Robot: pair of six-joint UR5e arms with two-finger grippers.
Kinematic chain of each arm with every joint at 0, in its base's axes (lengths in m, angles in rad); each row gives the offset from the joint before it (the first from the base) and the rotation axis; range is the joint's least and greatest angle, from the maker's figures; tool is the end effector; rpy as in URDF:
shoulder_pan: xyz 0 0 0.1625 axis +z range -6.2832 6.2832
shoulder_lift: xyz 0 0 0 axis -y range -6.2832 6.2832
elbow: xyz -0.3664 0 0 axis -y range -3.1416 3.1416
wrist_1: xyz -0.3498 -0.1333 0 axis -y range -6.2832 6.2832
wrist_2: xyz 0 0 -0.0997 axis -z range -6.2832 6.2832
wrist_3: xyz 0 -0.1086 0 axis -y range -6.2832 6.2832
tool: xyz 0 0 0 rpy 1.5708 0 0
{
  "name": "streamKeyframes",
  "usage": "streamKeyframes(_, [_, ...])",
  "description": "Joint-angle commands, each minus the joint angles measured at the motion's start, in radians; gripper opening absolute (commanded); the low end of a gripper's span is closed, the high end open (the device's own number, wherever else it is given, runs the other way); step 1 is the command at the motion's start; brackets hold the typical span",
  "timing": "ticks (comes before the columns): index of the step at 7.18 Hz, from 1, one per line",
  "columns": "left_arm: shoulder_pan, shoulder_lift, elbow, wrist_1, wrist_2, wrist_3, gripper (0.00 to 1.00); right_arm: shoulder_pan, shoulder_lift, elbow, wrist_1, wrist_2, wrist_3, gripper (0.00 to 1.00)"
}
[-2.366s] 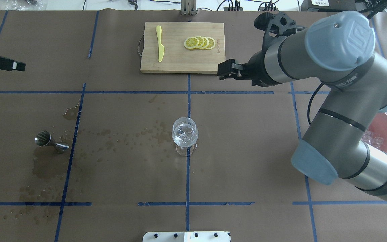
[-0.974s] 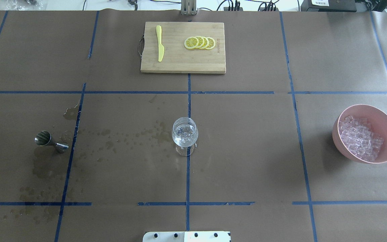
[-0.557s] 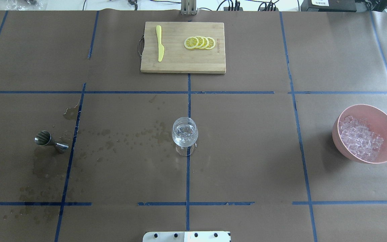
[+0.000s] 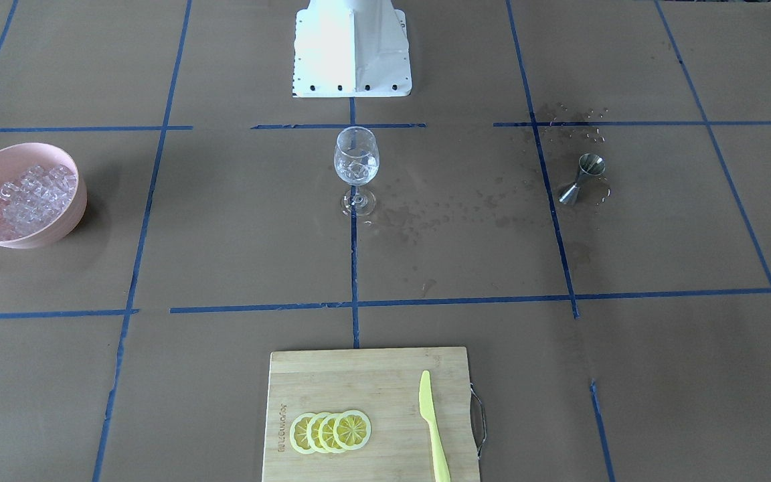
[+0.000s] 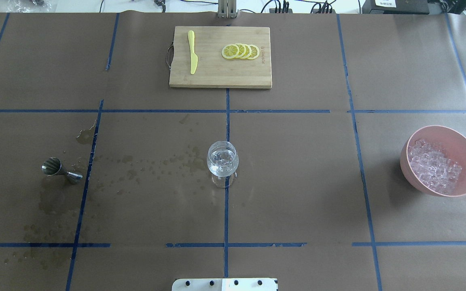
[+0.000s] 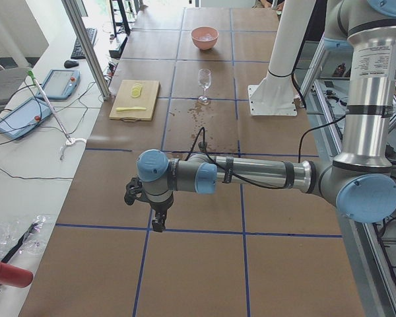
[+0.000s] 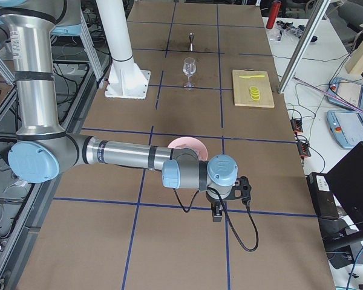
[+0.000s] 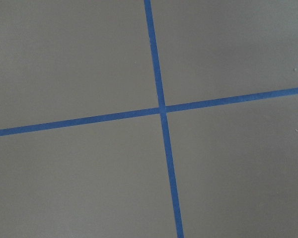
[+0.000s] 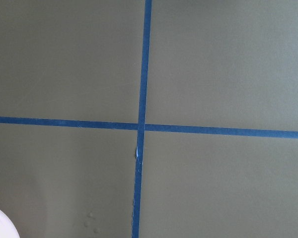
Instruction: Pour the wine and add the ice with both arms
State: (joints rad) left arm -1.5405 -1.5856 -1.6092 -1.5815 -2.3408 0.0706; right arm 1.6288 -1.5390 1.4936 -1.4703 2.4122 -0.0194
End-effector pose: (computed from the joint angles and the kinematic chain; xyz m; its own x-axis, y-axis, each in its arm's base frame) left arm -0.0438 -0.4607 0.5817 0.7123 0.1364 -0.6885 -0.0807 0.9903 0.1127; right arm 0.0792 -0.4608 0.6114 0.6687 -0.0217 0.7432 -0.0449 0.9966 0.0695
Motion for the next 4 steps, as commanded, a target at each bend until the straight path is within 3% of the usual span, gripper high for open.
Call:
streamKeyframes(1, [0.0, 0.018, -0.001, -0.002, -0.002, 0.0, 1.0, 0.005, -0.016, 0.084, -0.045, 0.002, 0.099, 1.0])
streamKeyframes(4, [0.0, 0.018, -0.005, -0.003, -0.005, -0.002, 1.0, -0.001, -0.009, 0.109, -0.091, -0.001, 0.11, 1.0])
